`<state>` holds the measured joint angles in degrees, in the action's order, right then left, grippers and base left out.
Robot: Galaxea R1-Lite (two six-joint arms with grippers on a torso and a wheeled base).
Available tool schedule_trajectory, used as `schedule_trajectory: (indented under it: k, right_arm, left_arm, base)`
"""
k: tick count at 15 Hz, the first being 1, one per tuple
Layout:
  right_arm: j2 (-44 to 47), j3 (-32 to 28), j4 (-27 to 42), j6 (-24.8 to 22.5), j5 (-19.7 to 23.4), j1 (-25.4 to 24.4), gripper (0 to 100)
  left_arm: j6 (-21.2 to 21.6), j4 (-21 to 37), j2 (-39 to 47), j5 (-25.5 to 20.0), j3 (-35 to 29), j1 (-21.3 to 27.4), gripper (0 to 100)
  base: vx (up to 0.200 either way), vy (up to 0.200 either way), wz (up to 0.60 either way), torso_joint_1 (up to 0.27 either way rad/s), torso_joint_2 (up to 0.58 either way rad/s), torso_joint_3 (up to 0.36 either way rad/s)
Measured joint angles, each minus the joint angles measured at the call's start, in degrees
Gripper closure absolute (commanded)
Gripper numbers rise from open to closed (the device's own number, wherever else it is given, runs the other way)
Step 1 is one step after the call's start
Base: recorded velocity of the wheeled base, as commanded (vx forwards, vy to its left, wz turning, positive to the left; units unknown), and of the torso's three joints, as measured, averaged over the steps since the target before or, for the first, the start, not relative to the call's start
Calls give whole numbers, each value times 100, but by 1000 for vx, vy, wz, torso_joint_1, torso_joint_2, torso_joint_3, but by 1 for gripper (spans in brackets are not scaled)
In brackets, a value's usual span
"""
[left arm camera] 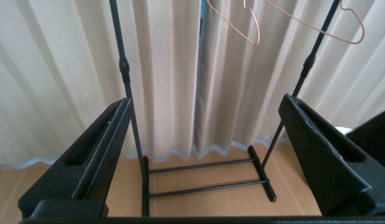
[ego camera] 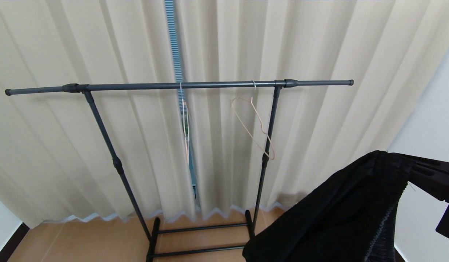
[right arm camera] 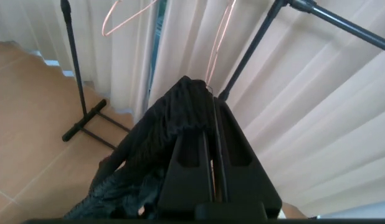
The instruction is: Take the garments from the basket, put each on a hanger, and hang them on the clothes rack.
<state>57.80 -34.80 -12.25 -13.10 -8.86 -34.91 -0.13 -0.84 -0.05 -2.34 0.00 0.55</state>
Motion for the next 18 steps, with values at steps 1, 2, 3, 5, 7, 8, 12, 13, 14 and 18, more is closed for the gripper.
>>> schedule_trajectory:
  k: [1,2,3,5,7,8,12,13,14,18]
  right_arm:
    - [2,55,10,-126,2,0,100]
    - [17,82,18,-162,-2,-9,100]
    - [83,66,11,-169,-11,-52,100]
    - [411,-304,73,-57,-41,-290,100]
    - [877,-894,323,271,-151,-461,100]
    - [1176,-1318,579,479,-222,-511,100]
    - [2400,-2682,1220,1213,-482,-590,100]
    - [2701,-2959,1257,1337,-629,-592,100]
    - [3007,-3270,1263,1465,-767,-594,100]
    - [3995,-4384,1280,1636,-1051,-706,100]
  left_arm:
    - [21,2,0,-23,0,0,0]
    - [152,13,5,-110,0,5,0]
    - [291,51,38,-173,0,16,0]
    - [405,117,289,-274,-2,27,0]
    - [258,102,922,-535,-85,110,0]
    - [62,77,1426,-718,-221,166,0]
    - [-933,24,3743,-1118,-1192,768,0]
    - [-1281,2,4280,-1159,-1519,1074,0]
    - [-1659,-2,4812,-1167,-1858,1458,0]
    - [-2748,-17,6501,-1068,-2944,2781,0]
  base:
    - [0,0,0,0,0,0]
    - [0,0,0,0,0,0]
    - [0,0,0,0,0,0]
    - [0,0,0,0,0,0]
    - [0,0,0,0,0,0]
    - [0,0,0,0,0,0]
    - [0,0,0,0,0,0]
    - [0,0,0,0,0,0]
    - [0,0,0,0,0,0]
    - [0,0,0,0,0,0]
